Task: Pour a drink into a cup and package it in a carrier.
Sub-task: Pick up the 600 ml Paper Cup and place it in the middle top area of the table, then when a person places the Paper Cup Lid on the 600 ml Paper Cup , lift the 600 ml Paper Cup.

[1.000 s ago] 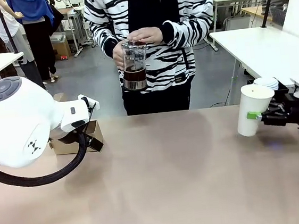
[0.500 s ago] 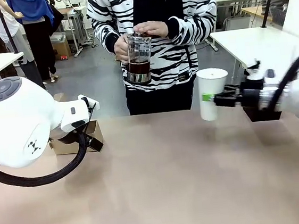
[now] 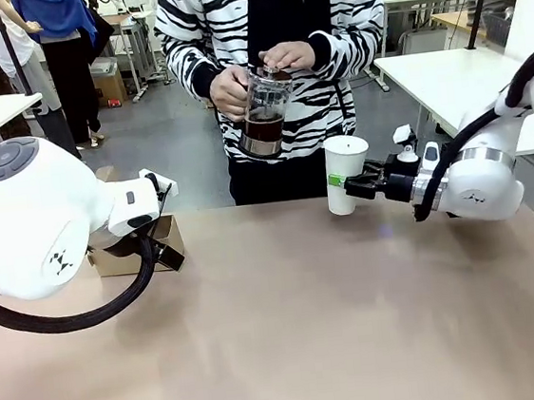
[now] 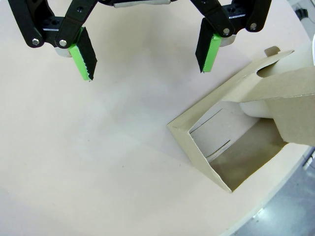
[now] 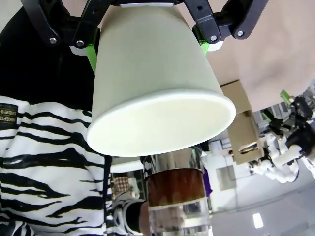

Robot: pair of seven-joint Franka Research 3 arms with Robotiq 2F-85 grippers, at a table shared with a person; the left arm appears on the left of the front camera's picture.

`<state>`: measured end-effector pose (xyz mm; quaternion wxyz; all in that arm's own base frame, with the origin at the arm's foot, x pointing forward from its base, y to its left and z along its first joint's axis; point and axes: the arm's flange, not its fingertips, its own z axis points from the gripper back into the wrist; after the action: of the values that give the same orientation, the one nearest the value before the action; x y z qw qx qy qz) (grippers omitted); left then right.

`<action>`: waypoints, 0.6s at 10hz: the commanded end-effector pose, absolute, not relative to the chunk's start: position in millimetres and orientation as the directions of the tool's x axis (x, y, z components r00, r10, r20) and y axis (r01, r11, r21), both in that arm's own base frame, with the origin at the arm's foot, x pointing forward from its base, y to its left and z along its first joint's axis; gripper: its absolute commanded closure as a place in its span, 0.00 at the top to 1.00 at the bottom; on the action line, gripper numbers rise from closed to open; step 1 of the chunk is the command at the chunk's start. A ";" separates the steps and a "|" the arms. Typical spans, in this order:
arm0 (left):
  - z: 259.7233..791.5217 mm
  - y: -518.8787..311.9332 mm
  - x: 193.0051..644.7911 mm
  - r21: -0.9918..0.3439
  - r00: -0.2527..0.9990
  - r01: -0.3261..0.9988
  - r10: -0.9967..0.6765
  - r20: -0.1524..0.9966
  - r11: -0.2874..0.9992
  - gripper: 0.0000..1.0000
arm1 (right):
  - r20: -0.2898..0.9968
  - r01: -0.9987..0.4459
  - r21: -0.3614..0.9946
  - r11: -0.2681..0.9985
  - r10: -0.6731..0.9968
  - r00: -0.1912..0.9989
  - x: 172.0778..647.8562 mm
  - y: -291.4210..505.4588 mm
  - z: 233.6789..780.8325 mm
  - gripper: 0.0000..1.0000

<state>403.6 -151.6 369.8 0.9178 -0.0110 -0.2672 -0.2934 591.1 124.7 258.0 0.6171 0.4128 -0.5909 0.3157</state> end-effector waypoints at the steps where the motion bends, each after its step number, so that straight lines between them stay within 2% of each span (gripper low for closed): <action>1: 370.3 -151.6 403.3 0.135 0.684 0.545 -0.532 0.498 0.827 1.00 | 0.993 -0.868 0.089 0.489 -0.108 0.041 600.7 126.2 251.8 0.81; 2: 370.3 -151.6 403.3 0.135 0.684 0.545 -0.532 0.498 0.827 1.00 | 0.993 -0.872 0.089 0.482 -0.114 0.038 601.8 124.4 251.5 0.81; 3: 370.3 -151.6 403.3 0.135 0.684 0.545 -0.532 0.498 0.827 1.00 | 0.992 -0.904 0.125 0.408 -0.079 0.101 597.1 125.2 258.8 0.81; 4: 370.3 -151.6 403.3 0.135 0.684 0.545 -0.532 0.498 0.827 1.00 | 0.991 -0.877 0.125 0.464 -0.107 0.084 599.3 120.7 249.0 0.81; 6: 370.3 -151.6 403.3 0.135 0.684 0.545 -0.532 0.498 0.827 1.00 | 0.991 -0.877 0.125 0.464 -0.107 0.084 599.3 120.7 249.0 0.81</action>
<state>403.6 -151.6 369.8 0.9178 -0.0110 -0.2672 -0.2935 598.8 119.2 248.1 0.6107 0.4125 -0.5953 0.3202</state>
